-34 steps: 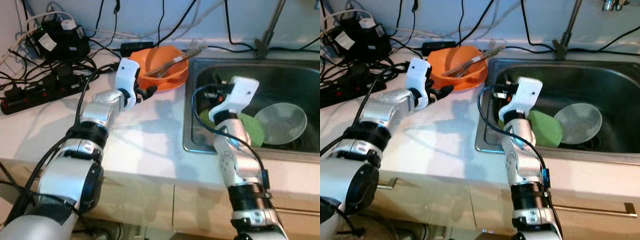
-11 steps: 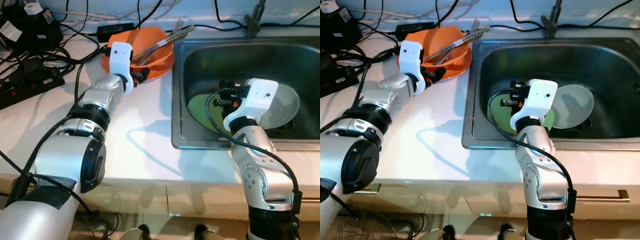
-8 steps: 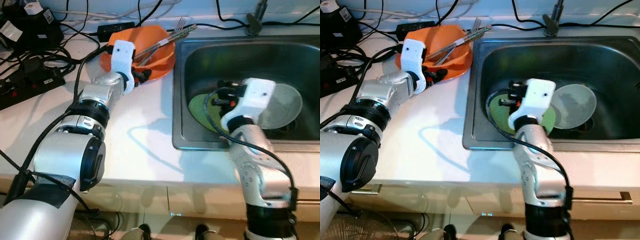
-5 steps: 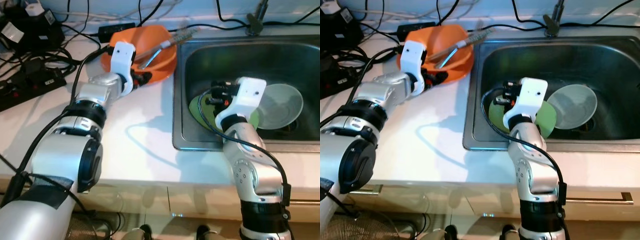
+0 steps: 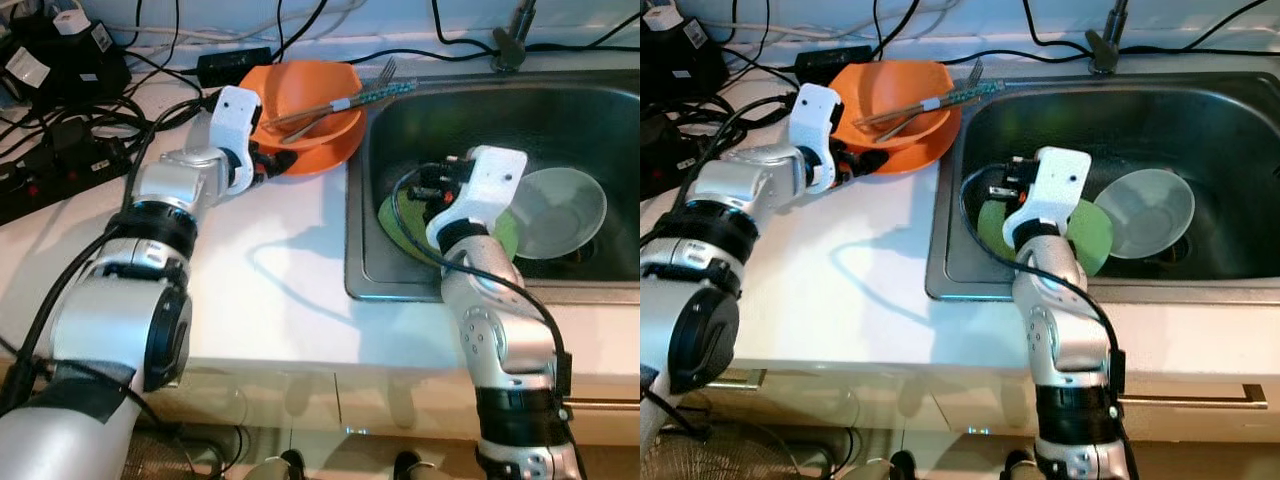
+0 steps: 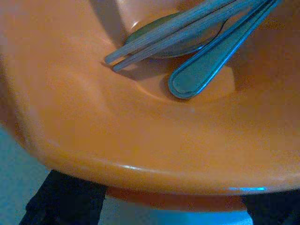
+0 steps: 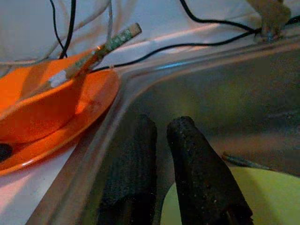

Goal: Kitchen organization

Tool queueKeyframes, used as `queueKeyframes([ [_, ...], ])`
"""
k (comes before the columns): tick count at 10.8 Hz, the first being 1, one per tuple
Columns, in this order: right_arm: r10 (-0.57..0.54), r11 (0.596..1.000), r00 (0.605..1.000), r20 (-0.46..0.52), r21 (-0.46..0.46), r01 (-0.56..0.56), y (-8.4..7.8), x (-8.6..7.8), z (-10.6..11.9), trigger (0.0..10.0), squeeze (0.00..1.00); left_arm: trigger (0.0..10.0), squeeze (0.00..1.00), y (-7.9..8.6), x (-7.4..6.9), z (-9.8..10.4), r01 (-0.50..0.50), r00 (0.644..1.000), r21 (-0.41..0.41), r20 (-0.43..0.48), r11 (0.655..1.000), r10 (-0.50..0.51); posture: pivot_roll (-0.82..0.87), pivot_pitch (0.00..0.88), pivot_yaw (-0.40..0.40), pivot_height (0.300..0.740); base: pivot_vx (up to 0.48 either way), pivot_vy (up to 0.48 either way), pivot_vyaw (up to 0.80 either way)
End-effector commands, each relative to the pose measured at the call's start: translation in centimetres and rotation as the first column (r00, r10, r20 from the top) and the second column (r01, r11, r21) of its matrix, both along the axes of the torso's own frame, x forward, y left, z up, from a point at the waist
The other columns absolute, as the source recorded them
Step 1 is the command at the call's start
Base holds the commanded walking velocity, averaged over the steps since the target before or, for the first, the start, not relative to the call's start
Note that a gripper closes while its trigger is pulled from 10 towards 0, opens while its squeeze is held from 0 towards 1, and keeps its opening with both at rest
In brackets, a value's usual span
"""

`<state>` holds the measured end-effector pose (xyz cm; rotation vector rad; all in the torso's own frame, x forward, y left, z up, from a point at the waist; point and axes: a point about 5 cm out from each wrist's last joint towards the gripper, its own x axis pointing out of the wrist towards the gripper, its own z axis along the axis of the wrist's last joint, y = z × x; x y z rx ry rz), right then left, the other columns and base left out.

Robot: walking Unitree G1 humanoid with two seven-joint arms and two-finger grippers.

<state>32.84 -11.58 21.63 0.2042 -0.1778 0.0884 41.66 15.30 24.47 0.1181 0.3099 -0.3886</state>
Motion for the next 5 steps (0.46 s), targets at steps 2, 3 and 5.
queueKeyframes([
  [2, 0.015, 1.0, 1.0, 0.026, 0.007, -0.015, 0.5, 0.6, 0.3, 10.0, 0.0, 10.0, 0.0, 0.4, -1.6, -3.8, 0.037, 0.981, 0.02, -0.194, 0.999, -0.033, 0.14, 0.168, 0.117, 0.74, 0.0, 0.0, 0.0],
  [3, 0.015, 1.0, 0.999, 0.031, 0.008, -0.016, 0.5, 0.7, 0.3, 10.0, 0.0, 10.0, 0.0, 0.3, -2.1, -3.7, 0.053, 0.978, 0.011, -0.202, 0.999, -0.049, 0.15, 0.154, 0.12, 0.74, 0.0, 0.0, 0.0],
  [5, 0.01, 1.0, 0.999, 0.037, 0.013, -0.01, 0.4, 1.1, 0.3, 10.0, 0.0, 10.0, 0.0, 0.0, -3.4, -4.2, 0.088, 0.971, 0.005, -0.224, 0.996, -0.085, 0.16, 0.131, 0.121, 0.74, 0.0, 0.0, 0.0],
])
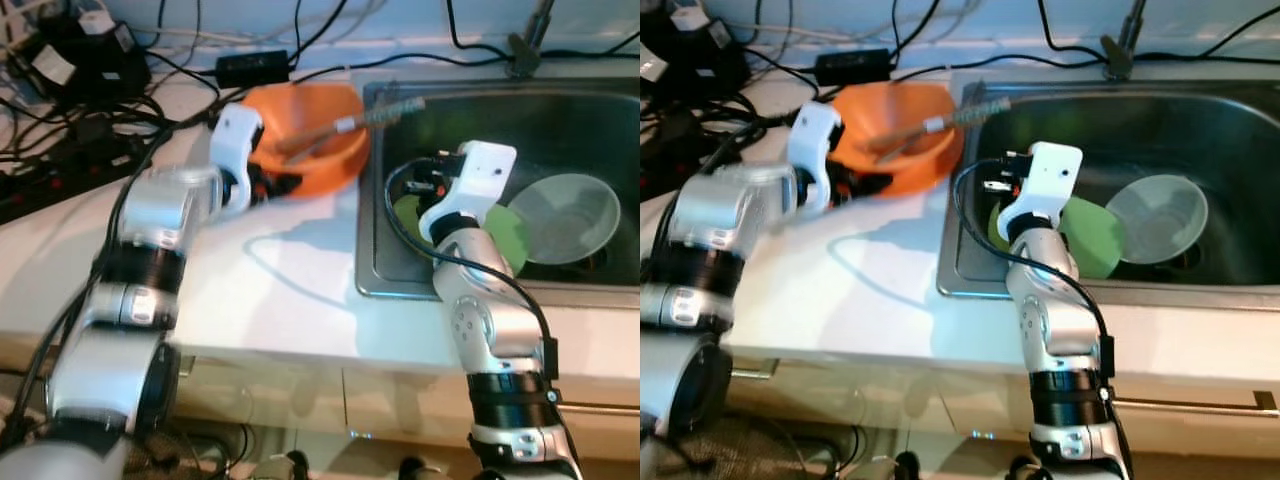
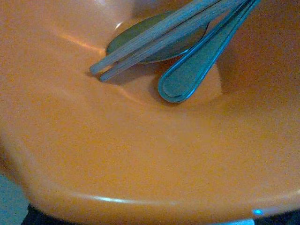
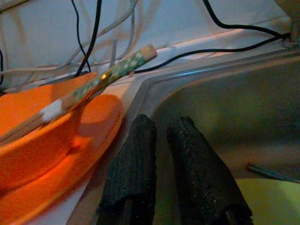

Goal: Kitchen organization

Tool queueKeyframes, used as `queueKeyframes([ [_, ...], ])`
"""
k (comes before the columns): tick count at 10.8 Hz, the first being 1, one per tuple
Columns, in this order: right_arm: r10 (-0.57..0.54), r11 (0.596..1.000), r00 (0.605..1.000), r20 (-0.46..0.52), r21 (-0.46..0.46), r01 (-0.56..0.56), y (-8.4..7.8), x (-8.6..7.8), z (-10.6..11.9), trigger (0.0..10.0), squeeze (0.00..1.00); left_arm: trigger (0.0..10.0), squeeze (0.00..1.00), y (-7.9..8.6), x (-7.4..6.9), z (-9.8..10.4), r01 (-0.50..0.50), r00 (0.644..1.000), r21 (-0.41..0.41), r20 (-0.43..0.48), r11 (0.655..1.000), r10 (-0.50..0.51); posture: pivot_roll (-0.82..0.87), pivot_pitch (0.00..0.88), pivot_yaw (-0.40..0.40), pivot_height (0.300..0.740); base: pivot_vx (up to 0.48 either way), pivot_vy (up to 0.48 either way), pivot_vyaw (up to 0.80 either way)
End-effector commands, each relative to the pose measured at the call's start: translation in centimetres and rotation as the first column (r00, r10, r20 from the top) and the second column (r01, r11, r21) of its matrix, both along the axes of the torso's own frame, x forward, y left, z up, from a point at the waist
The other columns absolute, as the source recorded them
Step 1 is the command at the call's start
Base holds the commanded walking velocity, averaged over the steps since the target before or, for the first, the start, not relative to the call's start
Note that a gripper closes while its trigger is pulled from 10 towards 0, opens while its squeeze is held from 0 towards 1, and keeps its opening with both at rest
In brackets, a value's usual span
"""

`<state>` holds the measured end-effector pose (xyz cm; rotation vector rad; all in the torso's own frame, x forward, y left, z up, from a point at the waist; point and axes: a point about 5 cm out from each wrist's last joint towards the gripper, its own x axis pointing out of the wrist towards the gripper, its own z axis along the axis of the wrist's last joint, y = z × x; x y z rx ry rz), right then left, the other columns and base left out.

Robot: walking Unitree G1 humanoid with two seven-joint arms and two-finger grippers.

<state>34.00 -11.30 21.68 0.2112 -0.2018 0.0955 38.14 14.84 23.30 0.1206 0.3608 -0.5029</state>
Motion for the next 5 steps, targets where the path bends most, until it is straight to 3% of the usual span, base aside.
queueKeyframes([
  [1, 0.002, 1.0, 1.0, 0.017, 0.005, -0.002, 0.0, 0.3, 0.3, 10.0, 0.0, 10.0, 0.0, -0.6, -2.0, -3.7, 0.055, 0.987, 0.037, -0.152, 0.998, -0.049, 0.18, 0.116, 0.112, 0.74, 0.0, 0.0, 0.0],
  [3, -0.001, 1.0, 1.0, 0.025, 0.002, 0.001, -0.2, 0.8, 0.4, 10.0, 0.0, 10.0, 0.0, -1.1, -3.5, -3.9, 0.1, 0.986, 0.031, -0.135, 0.995, -0.095, 0.19, 0.108, 0.103, 0.74, 0.0, 0.0, 0.0],
  [5, -0.016, 1.0, 0.999, 0.037, -0.004, 0.016, -0.8, 1.4, 0.6, 10.0, 0.0, 10.0, 0.0, -1.3, -6.0, -4.3, 0.115, 0.984, 0.024, -0.137, 0.993, -0.11, 0.21, 0.095, 0.088, 0.74, 0.0, 0.0, 0.0],
])
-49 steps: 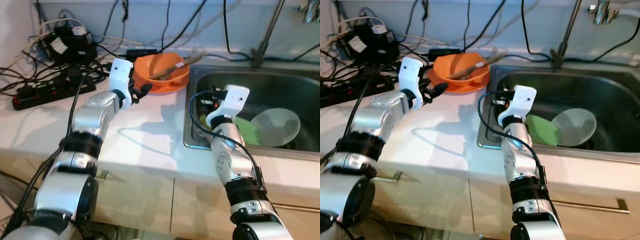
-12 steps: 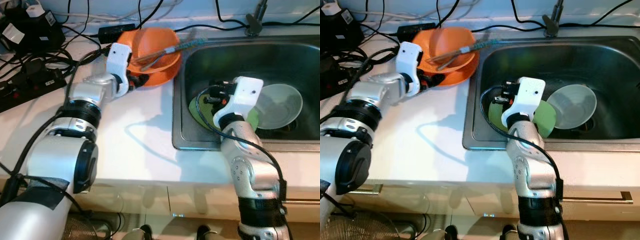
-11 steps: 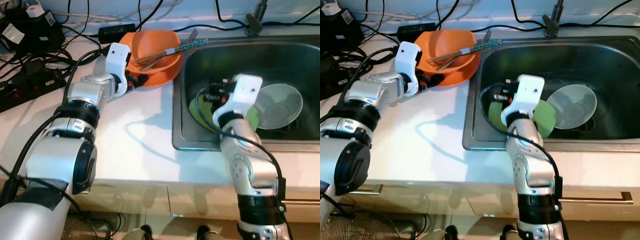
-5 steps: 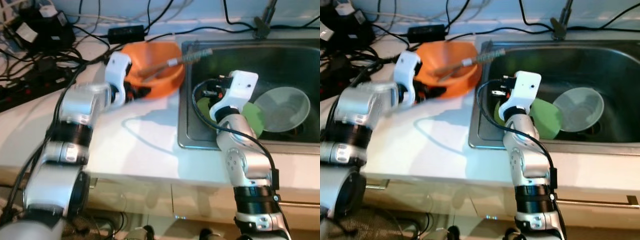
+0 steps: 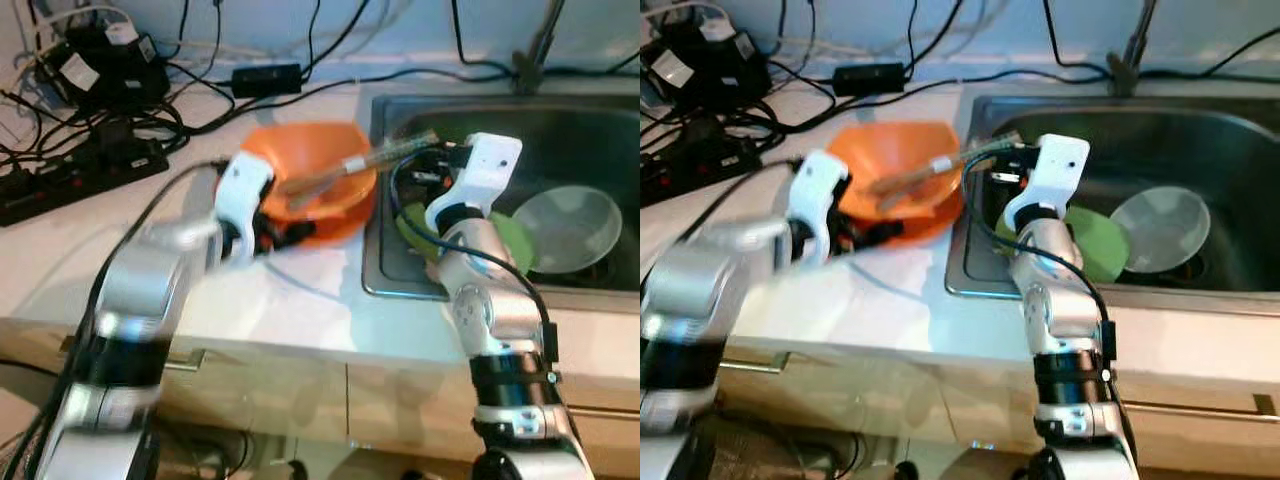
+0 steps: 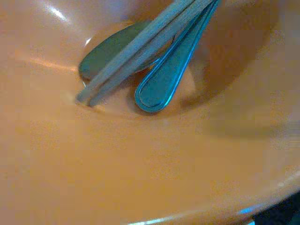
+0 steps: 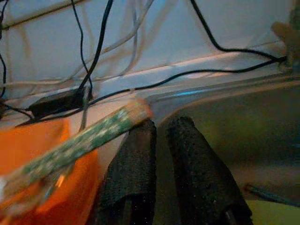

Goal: Kitchen organization

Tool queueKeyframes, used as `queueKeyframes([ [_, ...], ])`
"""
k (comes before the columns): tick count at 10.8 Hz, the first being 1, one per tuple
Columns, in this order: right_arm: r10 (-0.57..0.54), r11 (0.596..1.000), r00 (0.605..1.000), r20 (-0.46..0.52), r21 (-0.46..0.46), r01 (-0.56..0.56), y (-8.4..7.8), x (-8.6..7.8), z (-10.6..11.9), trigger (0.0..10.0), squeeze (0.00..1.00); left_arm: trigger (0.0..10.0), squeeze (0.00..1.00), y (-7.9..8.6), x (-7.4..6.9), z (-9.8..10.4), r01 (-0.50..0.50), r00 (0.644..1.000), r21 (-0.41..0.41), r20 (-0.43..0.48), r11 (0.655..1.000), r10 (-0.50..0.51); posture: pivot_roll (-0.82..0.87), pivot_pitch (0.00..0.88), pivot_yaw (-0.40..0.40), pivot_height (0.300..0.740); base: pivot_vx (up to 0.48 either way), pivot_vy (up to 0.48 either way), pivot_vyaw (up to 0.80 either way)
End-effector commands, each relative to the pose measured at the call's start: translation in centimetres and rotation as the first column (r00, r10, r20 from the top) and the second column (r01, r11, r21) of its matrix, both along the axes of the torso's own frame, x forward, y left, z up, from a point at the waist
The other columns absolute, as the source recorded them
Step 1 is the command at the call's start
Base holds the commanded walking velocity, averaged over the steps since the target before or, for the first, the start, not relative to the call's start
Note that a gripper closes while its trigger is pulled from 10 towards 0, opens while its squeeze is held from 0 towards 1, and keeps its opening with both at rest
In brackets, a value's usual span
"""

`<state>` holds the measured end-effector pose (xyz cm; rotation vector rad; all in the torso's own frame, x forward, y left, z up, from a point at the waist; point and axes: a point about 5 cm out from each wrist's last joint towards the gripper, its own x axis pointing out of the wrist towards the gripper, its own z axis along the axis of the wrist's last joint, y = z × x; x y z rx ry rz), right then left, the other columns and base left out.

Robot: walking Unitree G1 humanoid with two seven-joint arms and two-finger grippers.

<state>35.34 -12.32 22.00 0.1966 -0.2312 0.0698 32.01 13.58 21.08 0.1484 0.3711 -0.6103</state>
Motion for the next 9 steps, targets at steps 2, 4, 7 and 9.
queueKeyframes([
  [2, 0.008, 1.0, 1.0, 0.011, 0.0, -0.008, -0.1, 0.3, 0.1, 10.0, 0.0, 10.0, 0.0, 0.2, -1.8, -2.2, -0.014, 0.992, 0.028, -0.122, 1.0, 0.017, 0.22, 0.084, 0.068, 0.74, 0.0, 0.0, 0.0],
  [4, 0.004, 1.0, 1.0, 0.018, -0.012, -0.004, -0.4, 0.6, 0.2, 10.0, 0.0, 10.0, 0.0, 0.6, -3.1, -2.0, -0.058, 0.991, 0.028, -0.121, 0.998, 0.061, 0.21, 0.077, 0.05, 0.74, 0.0, 0.0, 0.0],
  [7, 0.007, 1.0, 0.999, 0.032, -0.02, -0.007, -0.6, 0.8, 0.6, 10.0, 0.0, 10.0, 0.0, 0.7, -3.9, -1.6, -0.112, 0.988, 0.015, -0.108, 0.994, 0.113, 0.22, 0.071, 0.036, 0.74, 0.0, 0.0, 0.0],
  [9, 0.012, 1.0, 0.999, 0.038, -0.022, -0.011, -0.5, 1.0, 0.8, 10.0, 0.0, 10.0, 0.0, 0.9, -4.2, -1.1, -0.13, 0.986, 0.013, -0.1, 0.991, 0.13, 0.22, 0.066, 0.03, 0.74, 0.0, 0.0, 0.0],
])
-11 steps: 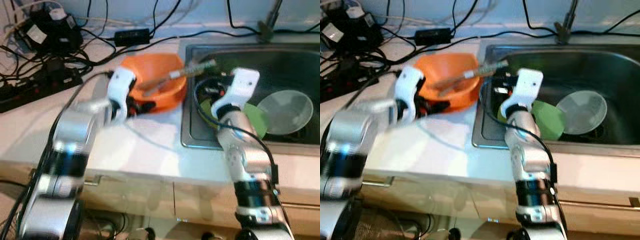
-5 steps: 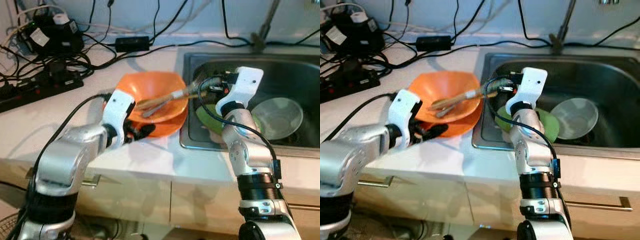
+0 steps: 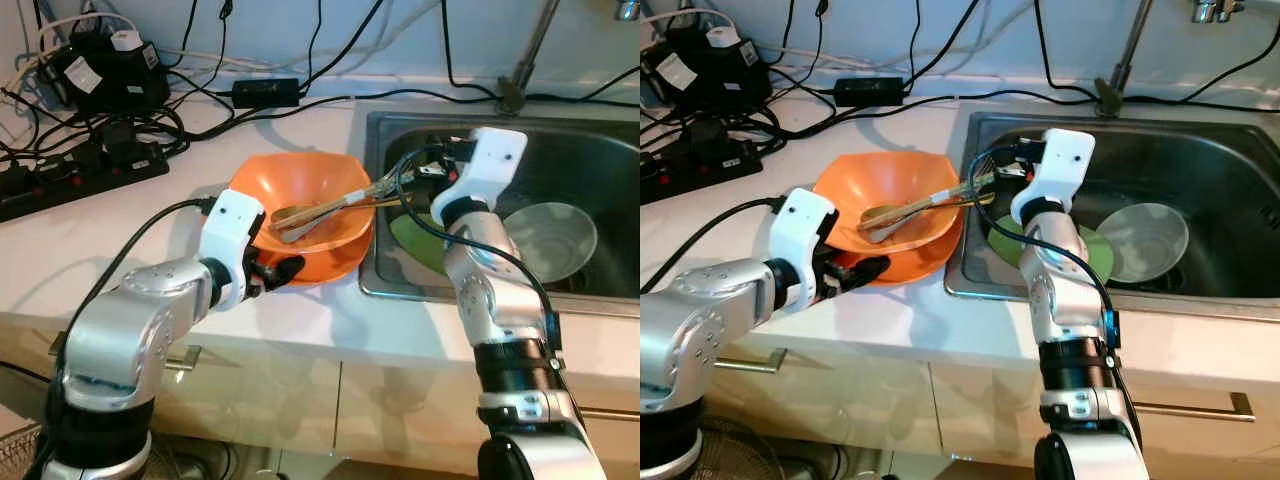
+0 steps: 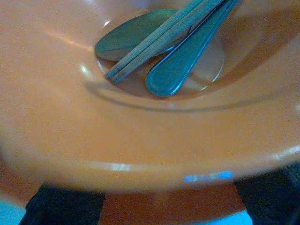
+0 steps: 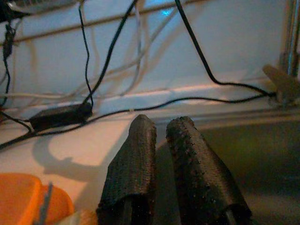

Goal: Kitchen organization

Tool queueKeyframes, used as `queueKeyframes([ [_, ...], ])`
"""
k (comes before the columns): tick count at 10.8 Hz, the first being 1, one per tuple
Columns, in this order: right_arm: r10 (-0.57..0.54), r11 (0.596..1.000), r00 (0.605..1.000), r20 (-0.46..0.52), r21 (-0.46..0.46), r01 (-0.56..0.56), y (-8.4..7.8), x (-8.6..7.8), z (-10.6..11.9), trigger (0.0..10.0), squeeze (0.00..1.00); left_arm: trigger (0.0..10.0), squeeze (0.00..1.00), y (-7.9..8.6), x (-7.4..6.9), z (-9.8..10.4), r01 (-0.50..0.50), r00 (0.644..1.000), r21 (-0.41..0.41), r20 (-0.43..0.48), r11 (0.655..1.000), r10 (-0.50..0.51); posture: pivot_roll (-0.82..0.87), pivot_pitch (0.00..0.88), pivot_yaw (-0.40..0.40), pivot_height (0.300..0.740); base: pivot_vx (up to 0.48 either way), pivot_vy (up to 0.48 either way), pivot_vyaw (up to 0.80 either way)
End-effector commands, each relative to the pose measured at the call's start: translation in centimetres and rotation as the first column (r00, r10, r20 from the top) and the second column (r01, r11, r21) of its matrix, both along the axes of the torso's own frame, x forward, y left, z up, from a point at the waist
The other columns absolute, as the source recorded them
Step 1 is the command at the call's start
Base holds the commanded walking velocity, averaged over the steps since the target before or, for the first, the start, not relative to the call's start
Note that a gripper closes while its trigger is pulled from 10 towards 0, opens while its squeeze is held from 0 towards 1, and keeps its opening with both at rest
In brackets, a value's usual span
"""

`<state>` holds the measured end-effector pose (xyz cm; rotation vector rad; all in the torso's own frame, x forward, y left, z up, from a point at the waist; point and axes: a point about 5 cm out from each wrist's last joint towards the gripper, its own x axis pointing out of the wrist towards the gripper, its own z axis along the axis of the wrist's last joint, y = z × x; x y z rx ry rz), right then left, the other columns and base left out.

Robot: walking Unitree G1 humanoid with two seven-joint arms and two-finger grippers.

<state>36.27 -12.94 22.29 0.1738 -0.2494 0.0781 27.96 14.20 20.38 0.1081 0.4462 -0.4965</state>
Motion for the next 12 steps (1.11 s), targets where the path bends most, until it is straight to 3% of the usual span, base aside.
queueKeyframes([
  [1, 0.007, 1.0, 1.0, 0.02, -0.001, -0.007, 0.0, 0.2, 0.5, 10.0, 0.0, 10.0, 0.0, 0.2, -0.3, -0.4, -0.015, 1.0, 0.008, -0.023, 1.0, 0.015, 0.22, 0.062, 0.027, 0.74, 0.0, 0.0, 0.0],
  [3, -0.024, 0.999, 1.0, 0.009, -0.031, 0.025, -1.1, 0.1, -0.1, 10.0, 0.0, 10.0, 0.0, 0.0, 0.2, -0.4, -0.038, 0.999, 0.023, 0.012, 0.999, 0.038, 0.2, 0.053, 0.03, 0.74, 0.0, 0.0, 0.0],
  [5, -0.101, 0.991, 0.995, -0.008, -0.087, 0.1, -3.6, -0.2, -0.9, 10.0, 0.0, 10.0, 0.0, -0.2, 0.6, -0.4, -0.044, 0.998, 0.027, 0.036, 0.999, 0.043, 0.19, 0.05, 0.034, 0.74, 0.0, 0.0, 0.0],
  [7, -0.136, 0.986, 0.99, -0.027, -0.105, 0.132, -4.8, -0.3, -1.6, 10.0, 0.0, 10.0, 0.0, -0.1, 1.1, -0.3, -0.062, 0.995, 0.009, 0.076, 0.998, 0.061, 0.18, 0.047, 0.036, 0.74, 0.0, 0.0, 0.0],
  [9, -0.163, 0.978, 0.986, -0.021, -0.133, 0.159, -5.7, -0.4, -1.5, 10.0, 0.0, 10.0, 0.0, 0.3, 1.6, 0.3, -0.105, 0.973, -0.035, 0.201, 0.994, 0.11, 0.19, 0.04, 0.031, 0.74, 0.0, 0.0, 0.0],
  [12, -0.178, 0.972, 0.984, 0.0, -0.156, 0.176, -6.5, -0.6, -1.2, 10.0, 0.0, 10.0, 0.0, 1.4, 0.9, 0.4, -0.124, 0.958, -0.086, 0.25, 0.989, 0.141, 0.19, 0.037, 0.026, 0.74, 0.0, 0.0, 0.0],
])
